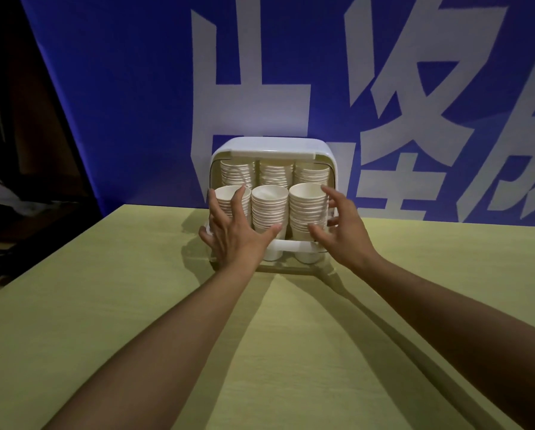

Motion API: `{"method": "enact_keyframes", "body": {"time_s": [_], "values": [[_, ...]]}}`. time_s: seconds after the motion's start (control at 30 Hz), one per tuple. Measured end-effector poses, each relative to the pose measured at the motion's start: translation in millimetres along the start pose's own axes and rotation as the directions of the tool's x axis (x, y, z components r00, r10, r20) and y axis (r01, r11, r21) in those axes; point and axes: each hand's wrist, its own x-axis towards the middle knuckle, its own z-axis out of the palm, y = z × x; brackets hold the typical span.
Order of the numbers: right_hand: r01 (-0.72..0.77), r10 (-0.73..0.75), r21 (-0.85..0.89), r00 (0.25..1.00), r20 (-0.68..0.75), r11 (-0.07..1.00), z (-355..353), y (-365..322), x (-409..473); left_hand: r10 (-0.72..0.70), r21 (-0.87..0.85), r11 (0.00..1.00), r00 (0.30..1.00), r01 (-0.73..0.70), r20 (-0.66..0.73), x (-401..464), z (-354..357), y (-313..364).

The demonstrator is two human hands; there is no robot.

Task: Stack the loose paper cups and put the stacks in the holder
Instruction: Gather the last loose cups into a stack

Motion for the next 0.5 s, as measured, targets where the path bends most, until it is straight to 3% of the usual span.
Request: {"method": "enact_keyframes", "body": {"time_s": [0.37, 0.5], "values": [[-0.077, 0.078, 0.054, 0.997, -0.02, 0.996, 6.0, -5.0, 2.3, -0.014, -0.059, 0.998, 1.0, 0.013, -0.014, -0.5, -1.0, -1.8], [-0.068, 0.068, -0.029, 0.998, -0.004, 0.997, 1.4, -3.9, 2.6, 0.003, -0.054, 0.999, 1.0, -0.004, -0.018, -0.8, -0.2, -4.4]]}}
